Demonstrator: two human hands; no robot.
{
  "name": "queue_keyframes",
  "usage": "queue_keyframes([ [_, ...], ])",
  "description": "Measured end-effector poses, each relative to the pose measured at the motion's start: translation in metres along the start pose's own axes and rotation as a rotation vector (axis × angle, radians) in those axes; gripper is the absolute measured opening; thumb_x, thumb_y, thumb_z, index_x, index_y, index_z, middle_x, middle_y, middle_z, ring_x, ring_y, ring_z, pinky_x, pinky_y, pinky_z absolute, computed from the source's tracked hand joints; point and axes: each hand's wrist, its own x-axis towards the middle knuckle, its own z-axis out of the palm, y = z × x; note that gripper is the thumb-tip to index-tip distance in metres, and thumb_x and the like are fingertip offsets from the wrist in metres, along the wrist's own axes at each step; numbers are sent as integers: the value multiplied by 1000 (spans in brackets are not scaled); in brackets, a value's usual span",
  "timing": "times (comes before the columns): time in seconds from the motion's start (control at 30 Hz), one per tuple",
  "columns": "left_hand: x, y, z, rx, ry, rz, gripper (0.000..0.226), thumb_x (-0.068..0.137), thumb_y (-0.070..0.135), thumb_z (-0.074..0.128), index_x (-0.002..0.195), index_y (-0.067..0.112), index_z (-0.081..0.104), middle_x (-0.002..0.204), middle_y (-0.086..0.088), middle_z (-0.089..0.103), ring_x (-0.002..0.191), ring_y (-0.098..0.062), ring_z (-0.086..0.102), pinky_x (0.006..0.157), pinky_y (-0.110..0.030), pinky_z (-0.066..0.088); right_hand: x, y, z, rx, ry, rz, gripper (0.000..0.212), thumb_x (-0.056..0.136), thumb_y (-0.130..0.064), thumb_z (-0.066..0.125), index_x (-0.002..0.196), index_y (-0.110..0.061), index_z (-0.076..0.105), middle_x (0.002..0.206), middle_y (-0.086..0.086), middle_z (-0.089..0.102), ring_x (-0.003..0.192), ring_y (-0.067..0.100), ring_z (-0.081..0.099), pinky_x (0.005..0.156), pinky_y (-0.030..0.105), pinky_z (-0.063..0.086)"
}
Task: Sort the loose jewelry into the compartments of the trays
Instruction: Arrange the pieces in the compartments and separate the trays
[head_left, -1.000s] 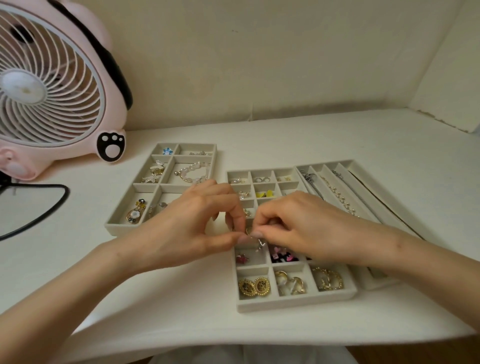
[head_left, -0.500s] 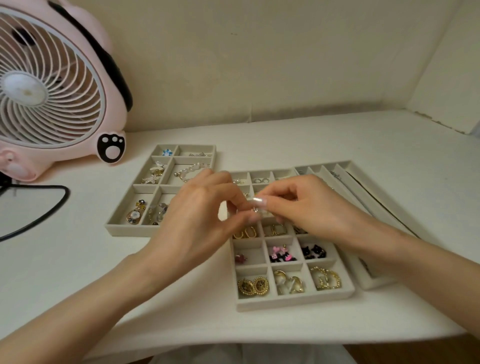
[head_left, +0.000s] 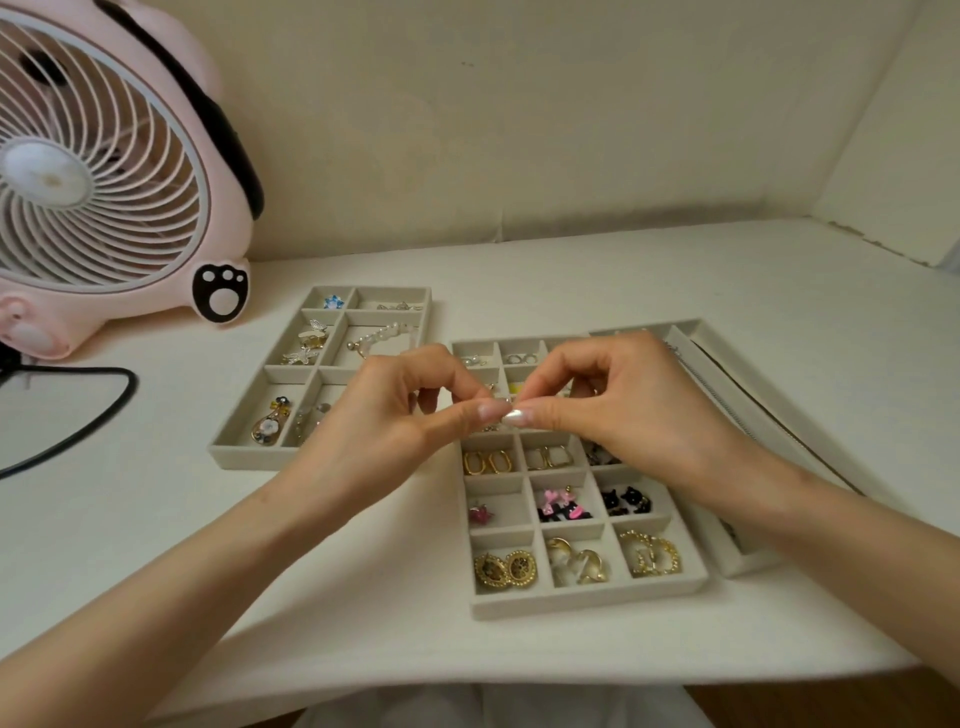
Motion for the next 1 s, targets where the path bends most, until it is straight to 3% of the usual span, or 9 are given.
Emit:
queue_keyframes([
  [0.17, 1, -3, -8, 157, -28, 17, 24, 72, 50, 57, 74, 28, 69, 63, 25, 57, 56, -1, 41, 54, -14, 30, -1, -7, -3, -118, -162, 33, 8, 71, -23, 80, 72, -19, 73, 62, -12, 65, 48, -7, 50, 48, 6, 36],
  [0.37, 8, -12, -14, 169, 80, 27, 15, 87, 31, 59, 81, 23, 70, 54, 26, 53, 47, -2, 37, 45, -10, 27, 1, -19, 5, -638, -381, -46, 13, 74, -38, 77, 72, -27, 70, 72, -11, 67, 65, -4, 55, 57, 9, 31],
  [0.5, 8, -16, -12, 188, 64, 46, 16, 87, 29, 59, 83, 19, 70, 55, 26, 52, 48, 0, 41, 47, -10, 29, 5, -27, 14, -826, -460, -100, 11, 77, -36, 75, 74, -26, 70, 66, -15, 61, 58, -7, 48, 56, 8, 27],
  [0.67, 9, -19, -13, 172, 56, 55, 16, 88, 27, 59, 84, 17, 70, 57, 26, 53, 48, 1, 41, 48, -9, 30, 8, -31, 21, -932, -450, -172, 8, 82, -29, 70, 75, -26, 67, 63, -17, 50, 65, 2, 48, 73, 23, 46],
  [0.73, 9, -20, -13, 166, 55, 56, 16, 88, 27, 59, 84, 15, 70, 57, 26, 53, 48, 1, 42, 48, -9, 30, 8, -32, 22, -947, -451, -187, 7, 82, -29, 70, 76, -26, 67, 64, -17, 49, 68, 2, 48, 76, 24, 46],
  [0.9, 9, -21, -12, 139, 47, 39, 15, 86, 31, 60, 88, 19, 68, 66, 16, 55, 53, 0, 42, 51, -10, 32, 7, -30, 21, -955, -448, -198, 4, 82, -32, 70, 79, -29, 69, 66, -17, 49, 63, 2, 42, 72, 22, 41],
  [1.0, 9, -21, -12, 135, 36, 32, 13, 86, 32, 60, 88, 22, 68, 70, 13, 55, 54, 0, 43, 51, -10, 32, 7, -29, 18, -919, -454, -169, 7, 78, -37, 73, 81, -30, 70, 67, -18, 51, 59, -3, 40, 61, 14, 34],
])
